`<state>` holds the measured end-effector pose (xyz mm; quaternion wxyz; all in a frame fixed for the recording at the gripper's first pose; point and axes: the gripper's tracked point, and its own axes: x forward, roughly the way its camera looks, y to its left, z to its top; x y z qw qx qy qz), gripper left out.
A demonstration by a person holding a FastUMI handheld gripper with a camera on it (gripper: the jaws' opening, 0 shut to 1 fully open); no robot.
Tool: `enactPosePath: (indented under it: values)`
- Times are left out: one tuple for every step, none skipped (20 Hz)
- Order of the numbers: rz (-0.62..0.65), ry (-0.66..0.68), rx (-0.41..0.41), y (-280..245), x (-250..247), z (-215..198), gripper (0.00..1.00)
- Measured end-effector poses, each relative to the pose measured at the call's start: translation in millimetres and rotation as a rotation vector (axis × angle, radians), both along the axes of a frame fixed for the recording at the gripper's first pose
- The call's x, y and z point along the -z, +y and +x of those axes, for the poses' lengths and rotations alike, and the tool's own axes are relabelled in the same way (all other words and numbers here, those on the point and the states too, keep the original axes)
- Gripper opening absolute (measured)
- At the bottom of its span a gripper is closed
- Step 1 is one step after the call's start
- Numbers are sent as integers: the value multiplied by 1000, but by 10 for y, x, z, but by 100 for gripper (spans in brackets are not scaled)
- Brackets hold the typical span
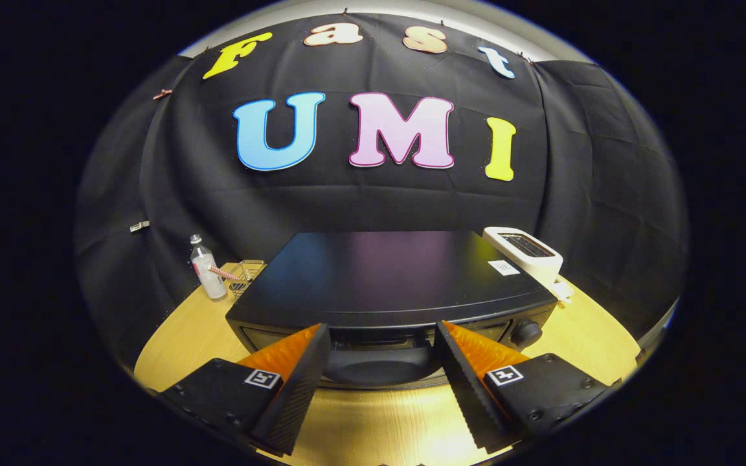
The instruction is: Open the toaster oven, put the food inside, and close the toaster oven door.
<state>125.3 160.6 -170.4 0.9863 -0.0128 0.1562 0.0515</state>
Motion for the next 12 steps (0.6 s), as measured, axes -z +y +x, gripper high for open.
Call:
enactPosePath:
  values:
    - [2,6,-3,6,-3,9,99]
    - [5,10,-5,11,-3,8,100]
    - [4,13,-11,14,2,-2,100]
    - [2,15,-15,15,1,-18,100]
    - [0,17,-20,14,11,-44,100]
    - [3,21,-25,6,23,-80,99]
    - [6,29,-30,9,45,-119,99]
    - [6,47,-38,18,103,-164,99]
    - [5,44,-42,10,116,-222,100]
    - [10,39,-44,-3,144,-274,100]
    - [14,39,-46,-11,147,-323,99]
    - [13,36,-49,-15,134,-369,99]
